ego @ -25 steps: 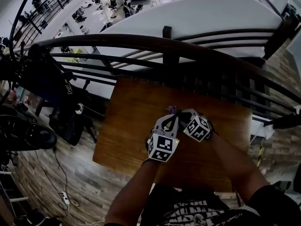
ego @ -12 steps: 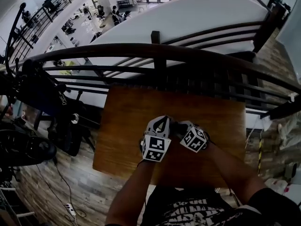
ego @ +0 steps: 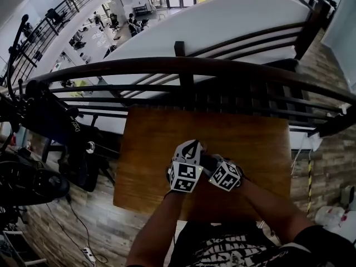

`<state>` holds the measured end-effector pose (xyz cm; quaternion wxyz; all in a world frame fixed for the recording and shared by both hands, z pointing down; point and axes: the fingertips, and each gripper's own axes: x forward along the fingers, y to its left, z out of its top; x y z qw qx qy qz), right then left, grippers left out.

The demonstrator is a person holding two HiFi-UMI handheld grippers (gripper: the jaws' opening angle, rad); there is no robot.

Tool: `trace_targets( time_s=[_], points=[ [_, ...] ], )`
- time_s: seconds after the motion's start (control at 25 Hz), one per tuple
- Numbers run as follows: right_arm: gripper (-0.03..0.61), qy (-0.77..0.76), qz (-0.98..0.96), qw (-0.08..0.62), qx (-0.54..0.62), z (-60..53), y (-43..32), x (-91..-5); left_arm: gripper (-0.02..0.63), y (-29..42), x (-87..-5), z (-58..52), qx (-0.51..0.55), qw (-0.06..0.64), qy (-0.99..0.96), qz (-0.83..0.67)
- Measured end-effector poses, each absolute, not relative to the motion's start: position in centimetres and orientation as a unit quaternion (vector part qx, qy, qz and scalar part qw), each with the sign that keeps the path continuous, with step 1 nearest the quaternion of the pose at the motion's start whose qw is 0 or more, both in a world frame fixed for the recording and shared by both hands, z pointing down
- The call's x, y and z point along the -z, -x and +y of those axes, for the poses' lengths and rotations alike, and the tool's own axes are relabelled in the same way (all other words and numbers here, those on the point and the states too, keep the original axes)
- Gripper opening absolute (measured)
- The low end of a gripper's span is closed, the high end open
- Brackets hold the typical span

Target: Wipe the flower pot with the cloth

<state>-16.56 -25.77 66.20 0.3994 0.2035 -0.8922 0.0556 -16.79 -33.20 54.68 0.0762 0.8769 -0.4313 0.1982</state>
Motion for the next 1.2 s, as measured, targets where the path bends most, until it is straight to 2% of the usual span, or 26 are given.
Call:
trace_targets(
  time_s=[0.8,0.96,1.2],
  points=[
    [0.08,-0.156,-0.901,0.402,-0.051,-22.9,22.9,-67.4,-0.002,16.7,-54.5,-33.1,-0.187,0.1,-0.885,-0.414],
    [0.08,-0.139,-0.888,0.438,-0.017,-22.6,21.5,-68.7,-0.002,16.6,-54.6,-33.0,-0.187,0.097,-0.89,-0.405],
    [0.08,-0.214,-0.864,0.454,-0.047,-24.6,15.7,-69.1,-0.002,16.7,-54.6,-32.6,-0.196,0.077,-0.894,-0.395]
  ],
)
